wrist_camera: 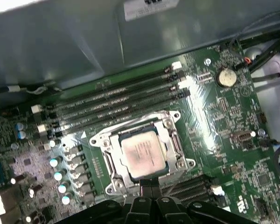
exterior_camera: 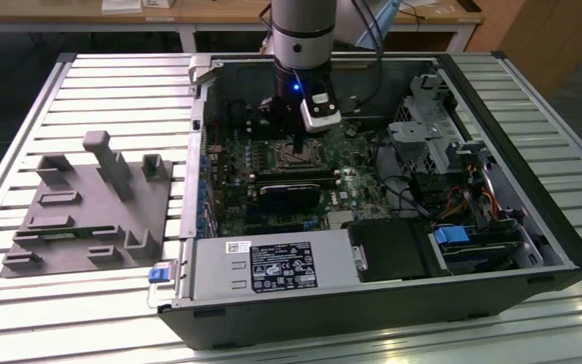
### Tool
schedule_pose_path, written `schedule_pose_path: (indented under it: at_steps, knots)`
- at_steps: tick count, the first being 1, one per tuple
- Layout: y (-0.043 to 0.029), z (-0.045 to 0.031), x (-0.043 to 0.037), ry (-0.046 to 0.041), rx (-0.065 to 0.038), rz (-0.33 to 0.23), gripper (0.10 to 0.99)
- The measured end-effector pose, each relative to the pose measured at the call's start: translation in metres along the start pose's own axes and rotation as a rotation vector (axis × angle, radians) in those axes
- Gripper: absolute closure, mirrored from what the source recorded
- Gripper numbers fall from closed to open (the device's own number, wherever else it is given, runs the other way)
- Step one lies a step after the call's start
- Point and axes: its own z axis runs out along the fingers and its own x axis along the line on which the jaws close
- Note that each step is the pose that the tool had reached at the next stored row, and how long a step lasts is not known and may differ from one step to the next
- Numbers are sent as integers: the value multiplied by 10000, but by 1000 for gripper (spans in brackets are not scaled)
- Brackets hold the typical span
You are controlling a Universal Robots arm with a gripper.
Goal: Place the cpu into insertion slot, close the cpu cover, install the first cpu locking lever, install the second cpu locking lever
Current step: 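Install the second cpu locking lever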
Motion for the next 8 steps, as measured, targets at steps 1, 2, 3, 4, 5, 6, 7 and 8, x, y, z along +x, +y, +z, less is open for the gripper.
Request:
schedule_pose_path:
  at_steps: [1,2,3,4,5,6,7,8]
  knots:
    - [-15,0,-5,0,-1,0,984]
    - [-28,0,-10,0,-1,-1,984]
    - [-39,0,-14,0,-2,-1,984]
    - [-51,0,-18,1,-2,-1,984]
    - [-62,0,-22,1,-1,-1,984]
    - [-71,0,-25,3,-1,-1,984]
    - [-78,0,-28,3,0,-1,984]
    - [-81,0,-29,4,-1,0,984]
